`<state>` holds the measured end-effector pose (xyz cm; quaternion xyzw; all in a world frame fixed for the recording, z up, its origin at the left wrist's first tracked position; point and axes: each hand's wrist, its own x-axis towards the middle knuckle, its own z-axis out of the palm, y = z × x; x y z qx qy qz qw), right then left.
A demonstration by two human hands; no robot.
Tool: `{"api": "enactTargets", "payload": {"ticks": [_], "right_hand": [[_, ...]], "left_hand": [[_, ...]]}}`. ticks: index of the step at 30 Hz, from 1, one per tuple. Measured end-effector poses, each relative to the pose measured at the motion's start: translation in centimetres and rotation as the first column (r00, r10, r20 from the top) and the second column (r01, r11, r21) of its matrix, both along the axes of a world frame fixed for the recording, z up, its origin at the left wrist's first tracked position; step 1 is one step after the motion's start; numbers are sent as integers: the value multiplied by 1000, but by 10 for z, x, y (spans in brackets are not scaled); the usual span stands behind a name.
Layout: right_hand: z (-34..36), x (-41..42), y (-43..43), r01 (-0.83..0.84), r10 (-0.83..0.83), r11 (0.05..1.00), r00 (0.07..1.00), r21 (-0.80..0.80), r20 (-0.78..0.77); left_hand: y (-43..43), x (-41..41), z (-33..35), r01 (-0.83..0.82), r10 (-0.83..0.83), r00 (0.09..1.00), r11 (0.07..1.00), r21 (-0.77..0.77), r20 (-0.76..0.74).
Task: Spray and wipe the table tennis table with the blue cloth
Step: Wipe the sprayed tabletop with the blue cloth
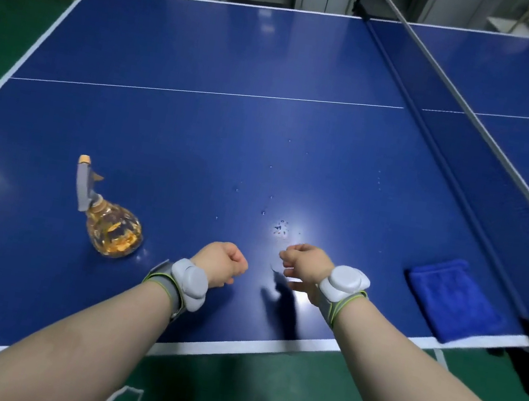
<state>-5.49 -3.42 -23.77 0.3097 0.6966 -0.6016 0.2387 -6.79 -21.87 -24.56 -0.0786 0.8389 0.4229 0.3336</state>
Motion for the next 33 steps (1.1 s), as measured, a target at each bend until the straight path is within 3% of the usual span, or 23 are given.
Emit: {"api": "enactTargets", "payload": {"ticks": [7,12,16,20,23,26,29,33], "right_hand": [[-10,26,142,91,-94,993,995,73,38],[-21,31,190,104,-113,975,993,197,33],[-26,37,217,225,-226,947,974,231,-22],[-39,38,242,272,-237,866,962,419,-136],[-47,43,257,245,-204,827,970,507,-135],[-59,46,271,86,-60,766,996,637,-62],[-69,51,285,-197,136,609,980,768,144],[-75,47,293,-368,307,511,922,777,235]], "left_hand": [[122,22,3,94,-92,995,993,67,-26],[157,28,4,135,-136,991,986,99,4],[177,10,6,175,-177,984,980,92,8],[194,-20,-1,197,-196,980,977,84,-18],[200,-32,-7,224,-222,972,974,29,-79],[213,-42,-11,244,-244,961,970,-14,-134],[231,-52,-15,225,-225,964,974,-18,-144],[242,-62,-23,247,-255,956,967,-66,-146]]}}
